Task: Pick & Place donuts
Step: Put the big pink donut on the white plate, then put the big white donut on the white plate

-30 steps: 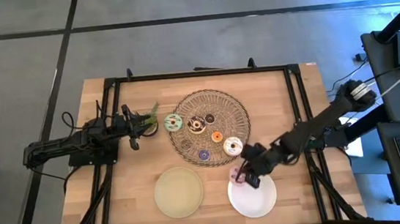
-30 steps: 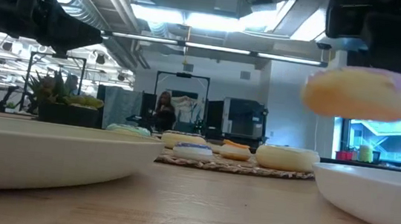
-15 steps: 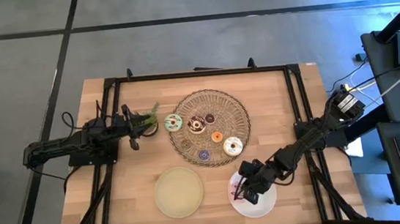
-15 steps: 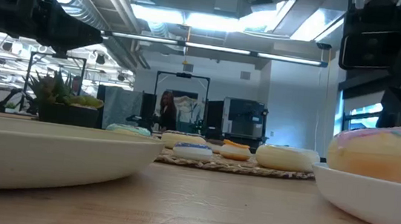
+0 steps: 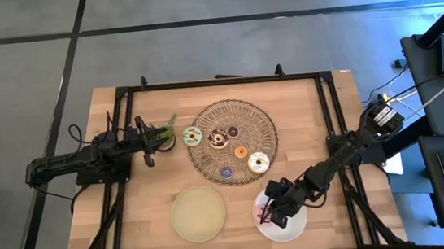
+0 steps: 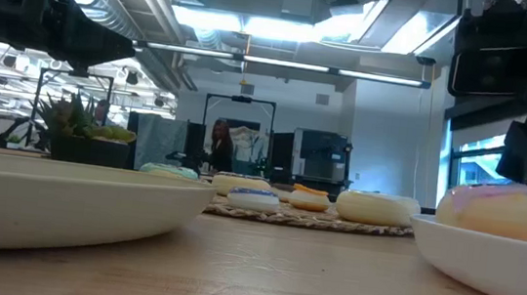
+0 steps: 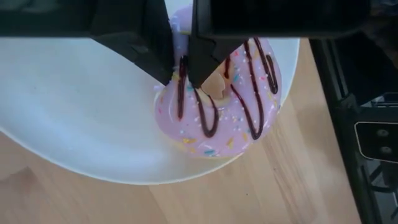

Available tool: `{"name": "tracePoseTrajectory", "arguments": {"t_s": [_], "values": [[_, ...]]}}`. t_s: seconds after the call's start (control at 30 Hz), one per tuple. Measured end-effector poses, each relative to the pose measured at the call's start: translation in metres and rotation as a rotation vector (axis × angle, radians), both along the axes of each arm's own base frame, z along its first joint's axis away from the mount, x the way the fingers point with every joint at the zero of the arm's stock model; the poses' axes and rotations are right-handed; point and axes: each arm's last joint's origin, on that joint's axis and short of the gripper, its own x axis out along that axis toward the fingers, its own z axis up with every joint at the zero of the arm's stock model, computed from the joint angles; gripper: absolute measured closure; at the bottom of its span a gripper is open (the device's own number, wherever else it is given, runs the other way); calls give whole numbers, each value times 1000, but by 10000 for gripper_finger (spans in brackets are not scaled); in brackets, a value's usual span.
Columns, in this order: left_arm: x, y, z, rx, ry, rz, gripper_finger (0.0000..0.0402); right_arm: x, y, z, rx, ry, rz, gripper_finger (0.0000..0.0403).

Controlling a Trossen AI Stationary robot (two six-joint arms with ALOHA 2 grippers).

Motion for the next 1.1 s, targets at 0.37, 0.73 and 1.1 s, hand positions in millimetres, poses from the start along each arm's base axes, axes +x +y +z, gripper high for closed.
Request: {"name": "tracePoseTrajectory", "arguments": {"t_s": [0.37,0.73,1.1], "values": [[0,0,0,0,0,0,258,0,-2,0,-5,6,-4,253],[0,0,0,0,0,0,258,0,-32,45,-72,-127,-8,234],[0,0,0,0,0,0,258,4,-121,38,-340,120,-188,236]]}}
